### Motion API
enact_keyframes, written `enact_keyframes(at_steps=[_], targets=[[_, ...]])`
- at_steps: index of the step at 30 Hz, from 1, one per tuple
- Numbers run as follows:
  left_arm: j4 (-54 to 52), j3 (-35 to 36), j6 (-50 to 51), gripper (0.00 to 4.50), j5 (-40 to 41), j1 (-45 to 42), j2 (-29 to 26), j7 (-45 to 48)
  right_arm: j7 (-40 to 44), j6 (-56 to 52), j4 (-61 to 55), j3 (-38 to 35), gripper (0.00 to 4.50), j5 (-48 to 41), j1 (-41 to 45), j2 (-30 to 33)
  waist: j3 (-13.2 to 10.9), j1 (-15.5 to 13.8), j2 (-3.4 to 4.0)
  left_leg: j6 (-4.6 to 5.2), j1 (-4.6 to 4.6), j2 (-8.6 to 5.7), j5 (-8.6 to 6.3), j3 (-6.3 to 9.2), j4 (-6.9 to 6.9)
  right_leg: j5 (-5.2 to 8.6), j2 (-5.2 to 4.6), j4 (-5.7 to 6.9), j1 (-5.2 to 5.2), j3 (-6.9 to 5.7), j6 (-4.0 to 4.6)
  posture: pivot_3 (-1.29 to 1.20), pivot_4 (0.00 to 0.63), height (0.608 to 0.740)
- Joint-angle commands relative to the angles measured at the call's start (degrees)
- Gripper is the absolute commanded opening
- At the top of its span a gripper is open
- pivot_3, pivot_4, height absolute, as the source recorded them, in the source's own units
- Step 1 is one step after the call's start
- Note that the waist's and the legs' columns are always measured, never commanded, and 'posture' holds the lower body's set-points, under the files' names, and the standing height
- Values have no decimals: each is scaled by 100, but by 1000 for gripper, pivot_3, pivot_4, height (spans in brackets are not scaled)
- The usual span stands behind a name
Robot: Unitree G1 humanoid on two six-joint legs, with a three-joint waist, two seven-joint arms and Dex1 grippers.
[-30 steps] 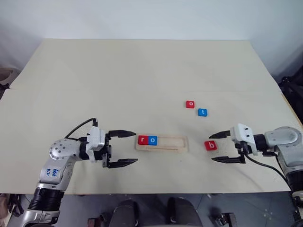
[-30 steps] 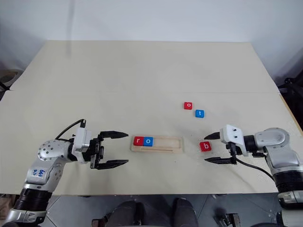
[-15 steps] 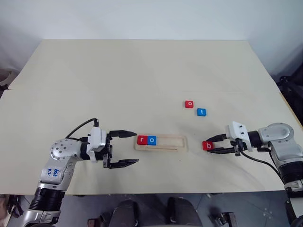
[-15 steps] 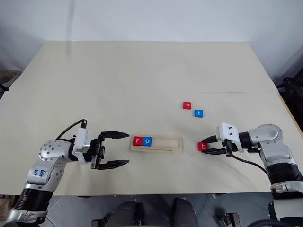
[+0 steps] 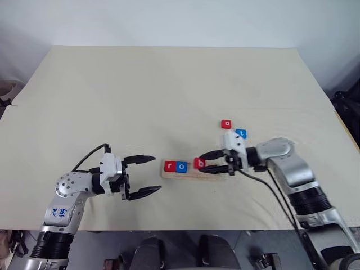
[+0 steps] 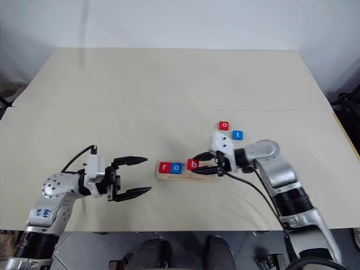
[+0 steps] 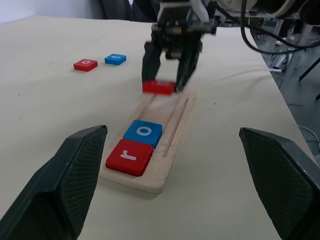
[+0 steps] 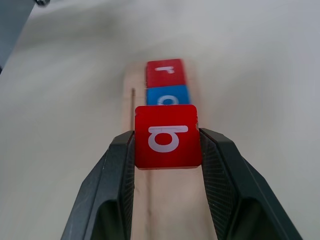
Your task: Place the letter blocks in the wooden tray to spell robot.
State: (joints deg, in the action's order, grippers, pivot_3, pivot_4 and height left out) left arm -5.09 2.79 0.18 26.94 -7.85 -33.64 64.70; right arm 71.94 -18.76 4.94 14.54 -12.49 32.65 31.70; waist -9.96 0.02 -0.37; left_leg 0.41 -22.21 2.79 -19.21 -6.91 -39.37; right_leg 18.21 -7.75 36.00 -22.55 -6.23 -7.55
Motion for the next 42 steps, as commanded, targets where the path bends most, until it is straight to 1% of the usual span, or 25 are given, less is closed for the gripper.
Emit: enact_keyframes(at_steps=[1,11,13,15,19,20,23,28,31,36,42], targets=[[-258,93,-86,4500,15,33,-18,-61,-127,73,5,31,1470,88,150,-73,0,20,0,0,0,0,0,0,0,0,1,0,-1,0,0,0,150,740],[-392,104,-83,4500,1,162,21,-210,-80,-4,63,80,1470,95,309,-117,0,25,0,-1,1,5,0,-2,2,0,8,1,-4,2,0,0,150,740],[-389,97,-86,4500,0,153,28,-226,-61,-40,32,109,2232,89,304,-121,0,17,0,0,1,4,0,-2,2,0,6,1,-3,2,0,0,150,740],[-383,90,-93,4500,-3,141,33,-246,-48,-75,2,114,2837,65,305,-138,0,19,0,0,0,3,0,-2,2,0,5,0,-3,2,0,0,150,740],[-378,77,-99,4500,-8,125,40,-272,-27,-141,-1,134,4284,65,318,-152,0,25,0,0,1,4,0,-2,3,0,6,1,-3,2,0,0,150,740],[-378,75,-98,4500,-8,121,42,-280,-20,-128,0,138,4443,79,318,-145,0,25,0,0,1,4,0,-2,3,0,6,1,-3,2,1,0,150,740],[-375,77,-102,4500,-7,119,47,-291,4,-161,-87,52,4443,15,302,-99,0,23,0,0,1,4,0,-2,3,0,6,0,-3,2,0,0,150,740],[-367,77,-103,4500,-6,118,52,-296,161,-280,-319,-256,4443,-348,197,78,0,19,0,0,0,4,0,-1,3,0,6,0,-3,2,0,0,150,740],[-346,65,-111,4500,-15,106,62,-296,212,-322,-358,-327,3854,-387,85,266,0,12,0,0,0,3,0,-1,3,0,5,0,-2,2,0,0,150,740],[-298,25,-116,4500,-45,53,103,-292,58,-154,-230,-223,2170,-139,-53,449,0,19,0,0,1,3,0,-2,4,0,5,-1,-3,2,0,0,150,740],[-277,23,-105,4500,-49,21,109,-278,-19,7,-203,-93,141,49,-120,371,0,23,0,0,1,4,0,-3,6,0,7,-1,-4,2,1,0,150,740]])
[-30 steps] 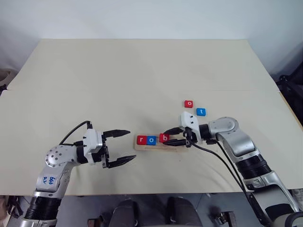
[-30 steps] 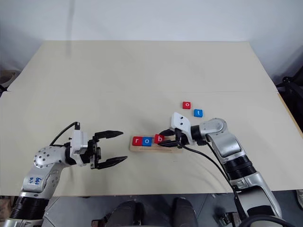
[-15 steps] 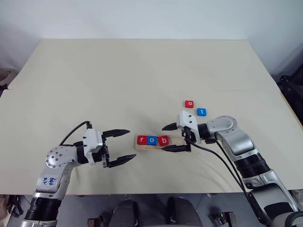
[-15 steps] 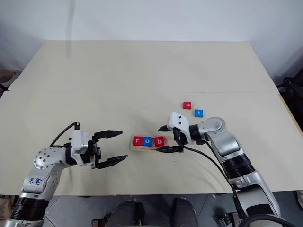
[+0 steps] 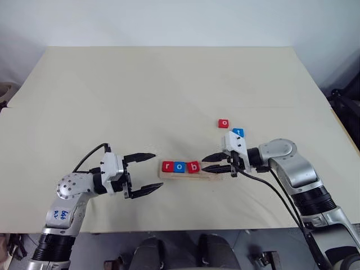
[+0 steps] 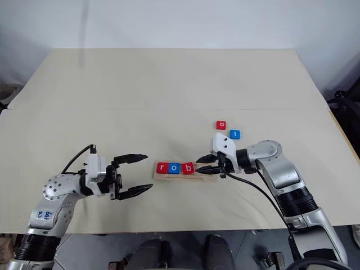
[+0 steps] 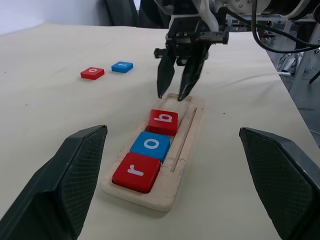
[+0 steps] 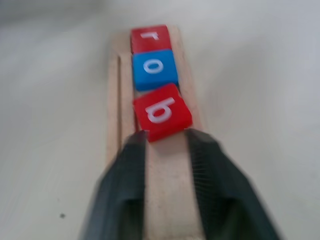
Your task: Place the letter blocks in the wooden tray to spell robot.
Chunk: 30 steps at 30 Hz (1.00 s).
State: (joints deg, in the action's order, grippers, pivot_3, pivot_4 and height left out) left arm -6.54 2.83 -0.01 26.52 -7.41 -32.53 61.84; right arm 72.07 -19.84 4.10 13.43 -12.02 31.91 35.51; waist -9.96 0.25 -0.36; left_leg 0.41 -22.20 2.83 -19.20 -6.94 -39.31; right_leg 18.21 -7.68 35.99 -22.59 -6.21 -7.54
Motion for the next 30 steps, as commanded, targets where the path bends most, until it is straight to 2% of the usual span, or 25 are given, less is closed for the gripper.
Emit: enact_keyframes(at_steps=[1,13,22,28,30], targets=[[-135,15,-83,4500,-8,-23,-2,6,-54,126,-120,32,61,20,-51,-37,0,-1,0,0,0,0,0,0,0,0,0,-1,0,0,0,0,150,740],[-173,14,-60,4500,-16,-46,4,-54,-75,-16,-183,318,61,131,17,-222,0,-1,0,0,0,-1,0,0,0,0,-1,-1,1,0,0,0,150,740],[-188,-13,-63,4500,-20,-26,25,-87,-73,-25,-295,149,61,59,-43,-106,0,-2,0,0,0,-1,0,1,0,0,-1,0,0,0,0,0,150,740],[-59,-70,-92,4500,-19,-110,41,-19,-307,-106,-854,-860,61,-482,-604,293,0,-26,0,0,-1,-4,0,1,0,0,-5,-3,3,-1,-1,0,150,740],[14,-76,-105,4500,-14,-151,41,21,-497,-183,-1098,-1319,447,-710,-964,380,0,-42,0,0,-2,-4,0,1,0,0,-4,-3,3,-3,0,0,150,740]])
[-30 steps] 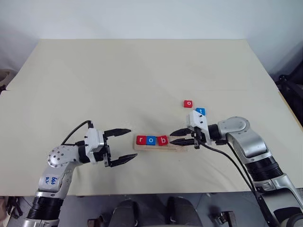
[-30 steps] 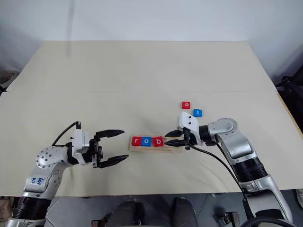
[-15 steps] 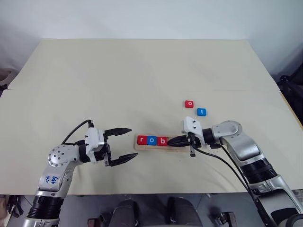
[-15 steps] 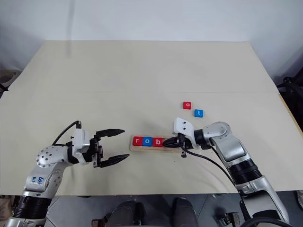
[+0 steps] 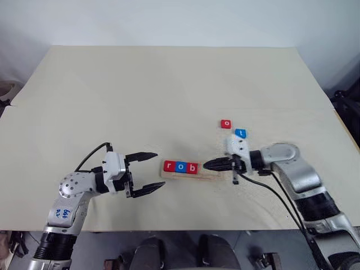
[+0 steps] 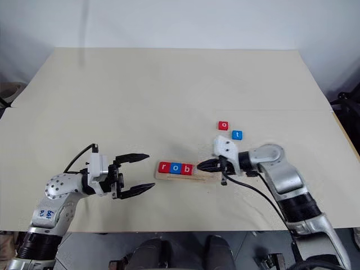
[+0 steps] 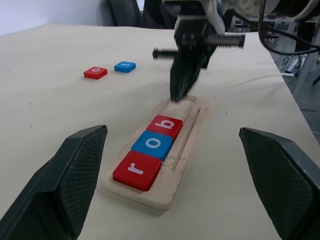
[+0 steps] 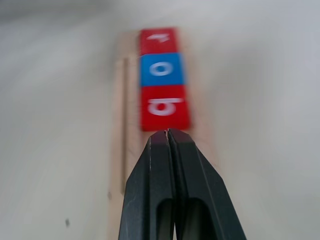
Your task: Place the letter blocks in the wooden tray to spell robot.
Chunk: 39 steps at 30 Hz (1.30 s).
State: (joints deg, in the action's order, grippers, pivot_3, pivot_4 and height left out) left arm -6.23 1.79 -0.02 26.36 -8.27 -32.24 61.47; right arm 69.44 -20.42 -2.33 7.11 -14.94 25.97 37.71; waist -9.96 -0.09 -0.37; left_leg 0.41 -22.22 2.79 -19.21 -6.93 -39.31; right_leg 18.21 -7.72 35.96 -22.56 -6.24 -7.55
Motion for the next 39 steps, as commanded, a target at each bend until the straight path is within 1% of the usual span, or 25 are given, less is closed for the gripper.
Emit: enact_keyframes(at_steps=[1,2,4,6,9,12,13,18,20,23,25,27,29,31,32,37,39], targets=[[23,27,-104,4500,6,-92,14,74,-297,-144,-604,-906,637,-523,-611,215,0,-11,0,0,1,1,0,-1,0,0,2,-1,2,-2,0,0,150,740],[65,27,-108,4500,8,-118,14,90,-394,-136,-729,-1096,918,-590,-827,238,0,-5,0,0,1,1,0,-1,1,0,1,-2,1,-2,0,0,150,740],[169,60,-95,4500,30,-178,14,106,-638,103,-993,-1599,1633,-604,-1497,287,0,-7,0,0,1,0,0,-1,3,0,1,-2,1,0,0,0,150,740],[275,105,-99,4500,40,-218,4,120,-873,360,-1155,-2089,2301,-719,-2050,152,0,-22,0,0,2,0,0,-1,4,0,3,-3,2,-1,0,0,150,740],[439,158,-105,4500,41,-299,5,125,-988,1102,-1060,-2728,3315,-819,-2834,-80,1,-26,-1,0,4,-1,0,-3,4,0,3,-3,4,1,0,0,150,740],[578,191,-91,4500,51,-392,8,140,-1049,1536,-840,-3116,4336,-863,-3397,-200,1,-22,-1,0,7,-1,0,-7,6,0,4,-3,6,3,0,0,150,740],[623,198,-73,4500,62,-424,6,153,-1092,1651,-739,-3223,4458,-874,-3548,-247,1,-17,-1,0,9,-1,0,-7,6,0,5,-2,7,3,0,0,150,740],[795,193,-62,4500,60,-546,-4,262,-1179,2020,-472,-3376,4458,-947,-3855,-350,1,15,-1,0,14,0,0,-6,6,0,6,0,7,8,0,0,150,740],[828,199,-85,4500,45,-581,6,281,-1220,2100,-419,-3344,4458,-928,-3843,-344,1,17,1,0,16,1,0,-5,7,0,7,1,7,9,0,0,150,740],[808,197,-92,4500,43,-600,22,274,-1294,1988,-501,-3149,4458,-965,-3594,-302,1,13,0,0,16,2,0,-3,8,0,6,0,7,10,0,0,150,740],[773,191,-89,4500,41,-590,28,257,-1457,1678,-614,-2919,4458,-962,-3152,-234,1,26,0,0,16,1,0,-3,8,0,6,0,7,12,0,0,150,740],[726,180,-84,4500,28,-572,41,227,-1644,1346,-626,-2617,4458,-727,-2709,-76,2,33,3,-1,17,3,0,-4,8,0,7,3,5,13,1,0,150,740],[681,178,-89,4500,17,-537,55,204,-2068,509,-656,-2237,4458,-486,-2174,82,2,31,6,-1,17,2,1,-5,7,1,6,5,3,14,1,0,150,740],[592,157,-102,4500,-10,-471,88,157,-2490,-471,-403,-1877,4458,-541,-1260,-21,2,30,6,-1,16,3,1,-4,7,1,5,3,2,14,1,0,150,740],[552,147,-105,4500,-25,-443,101,134,-2634,-692,-230,-1738,4458,-517,-867,-114,2,40,6,-1,14,3,1,-2,6,0,5,4,1,13,1,0,150,740],[408,111,-95,4500,-74,-372,127,57,-3374,-1600,387,-1400,4458,-312,220,-370,2,-34,6,-3,2,2,2,-2,8,2,4,4,-1,-4,4,0,150,740],[350,114,-76,4500,-70,-349,129,21,-3587,-1810,524,-1290,4458,-198,491,-440,2,-36,6,-2,-6,-6,2,-3,7,1,-5,-1,-4,-2,2,0,150,740]])
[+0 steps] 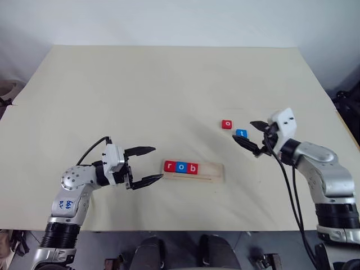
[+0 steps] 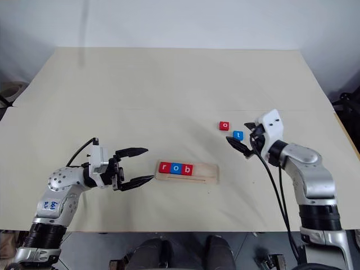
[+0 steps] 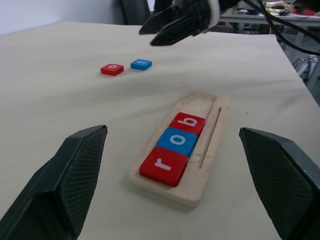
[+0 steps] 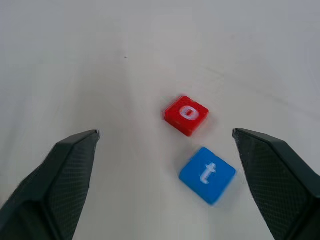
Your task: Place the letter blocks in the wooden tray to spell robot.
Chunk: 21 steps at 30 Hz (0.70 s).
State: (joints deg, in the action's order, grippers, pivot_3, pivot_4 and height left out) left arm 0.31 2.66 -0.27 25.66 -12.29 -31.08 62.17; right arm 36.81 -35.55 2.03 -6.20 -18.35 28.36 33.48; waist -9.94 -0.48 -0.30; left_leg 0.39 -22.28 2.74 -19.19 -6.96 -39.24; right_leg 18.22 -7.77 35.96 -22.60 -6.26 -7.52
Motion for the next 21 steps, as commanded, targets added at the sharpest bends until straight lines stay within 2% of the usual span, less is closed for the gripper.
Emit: enact_keyframes(at_steps=[1,7,21], targets=[[-338,40,-40,4500,10,71,7,-72,-341,-412,91,102,4458,160,332,-19,0,4,0,1,0,0,0,-2,-1,-1,0,0,0,0,-1,0,150,740],[-470,106,13,4500,42,179,-38,-150,-564,-926,101,169,4458,212,559,-27,0,68,0,0,0,5,0,-7,0,0,7,2,0,-1,-1,0,150,740],[-494,60,20,4500,29,180,0,-200,-724,-1231,-86,147,4458,156,635,-112,0,72,0,0,0,7,0,-11,0,0,8,2,-4,1,-1,0,150,740]])
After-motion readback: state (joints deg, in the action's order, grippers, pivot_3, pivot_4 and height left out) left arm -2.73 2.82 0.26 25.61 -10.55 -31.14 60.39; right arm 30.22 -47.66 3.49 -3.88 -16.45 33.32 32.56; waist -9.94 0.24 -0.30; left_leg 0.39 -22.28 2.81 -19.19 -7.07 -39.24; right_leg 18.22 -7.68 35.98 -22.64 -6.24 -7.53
